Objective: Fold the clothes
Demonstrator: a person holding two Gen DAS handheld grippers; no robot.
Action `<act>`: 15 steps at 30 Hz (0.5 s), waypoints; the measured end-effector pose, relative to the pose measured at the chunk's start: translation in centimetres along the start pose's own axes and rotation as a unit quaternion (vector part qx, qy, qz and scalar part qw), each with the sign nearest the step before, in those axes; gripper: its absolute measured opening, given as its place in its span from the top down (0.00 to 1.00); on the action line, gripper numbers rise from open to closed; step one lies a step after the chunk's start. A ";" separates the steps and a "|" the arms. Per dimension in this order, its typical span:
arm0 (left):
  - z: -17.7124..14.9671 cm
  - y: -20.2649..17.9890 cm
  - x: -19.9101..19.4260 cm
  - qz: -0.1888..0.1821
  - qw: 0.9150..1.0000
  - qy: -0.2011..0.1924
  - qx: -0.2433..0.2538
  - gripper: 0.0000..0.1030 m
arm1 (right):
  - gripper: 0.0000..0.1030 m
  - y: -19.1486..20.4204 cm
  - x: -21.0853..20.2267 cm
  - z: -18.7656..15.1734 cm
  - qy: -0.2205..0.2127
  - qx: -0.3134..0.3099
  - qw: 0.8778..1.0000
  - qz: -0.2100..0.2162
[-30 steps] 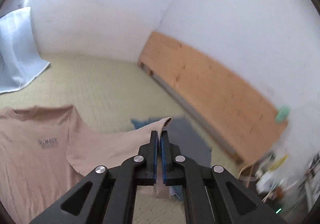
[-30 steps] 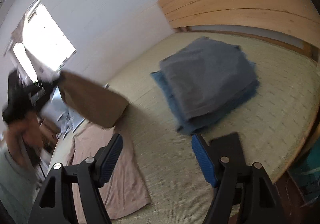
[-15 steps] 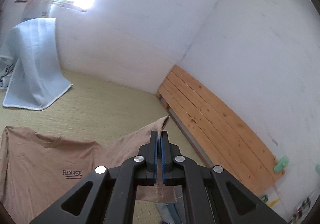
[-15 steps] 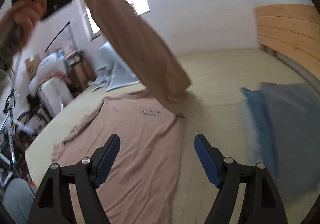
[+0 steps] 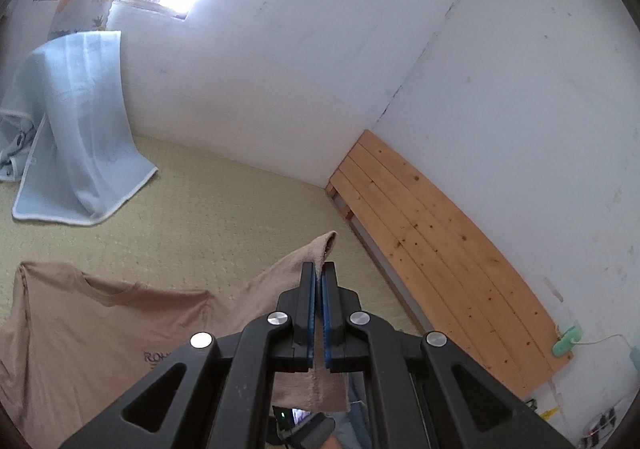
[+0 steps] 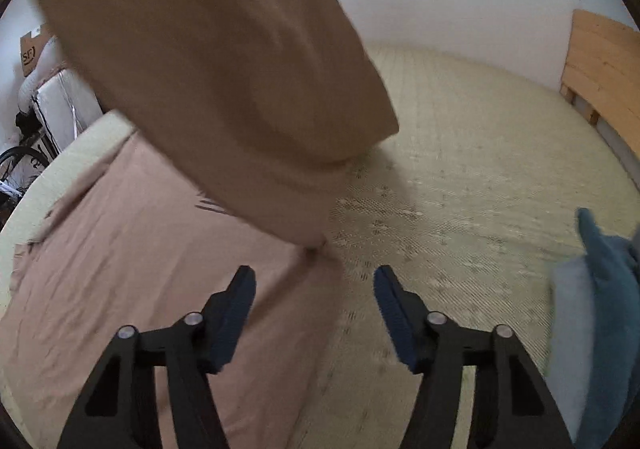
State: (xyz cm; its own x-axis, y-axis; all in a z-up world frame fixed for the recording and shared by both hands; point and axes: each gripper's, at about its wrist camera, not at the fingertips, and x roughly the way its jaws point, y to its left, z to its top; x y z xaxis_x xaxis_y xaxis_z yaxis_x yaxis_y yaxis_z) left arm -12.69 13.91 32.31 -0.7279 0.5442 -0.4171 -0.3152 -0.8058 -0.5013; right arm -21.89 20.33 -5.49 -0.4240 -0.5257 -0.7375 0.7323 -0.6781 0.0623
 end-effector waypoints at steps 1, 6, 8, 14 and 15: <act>0.1 0.2 0.1 0.001 1.000 0.000 0.001 0.99 | 0.38 -0.2 1.0 0.3 0.006 -0.004 1.000 -0.001; 0.8 1.6 0.5 0.006 1.000 -0.006 -0.007 0.99 | 0.48 0.4 4.8 1.0 0.034 -0.034 0.999 -0.013; 1.1 2.6 0.6 0.014 1.000 -0.011 -0.014 0.99 | 0.73 0.3 5.6 1.1 0.039 -0.031 0.999 -0.017; 2.7 9.2 -0.4 0.072 0.995 -0.043 -0.060 0.99 | 0.95 -3.1 5.0 0.8 0.013 0.044 0.998 -0.043; 2.9 11.1 -0.7 0.088 0.992 -0.050 -0.072 0.99 | 0.95 -3.6 4.9 0.7 0.012 0.050 0.998 -0.046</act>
State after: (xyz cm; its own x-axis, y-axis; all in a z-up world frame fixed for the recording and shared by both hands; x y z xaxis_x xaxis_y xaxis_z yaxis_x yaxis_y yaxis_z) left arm -17.44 3.95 29.21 -0.8234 0.3659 -0.4338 -0.0929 -0.8410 -0.5330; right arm -26.96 19.89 -8.85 -0.4728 -0.4480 -0.7588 0.6344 -0.7707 0.0598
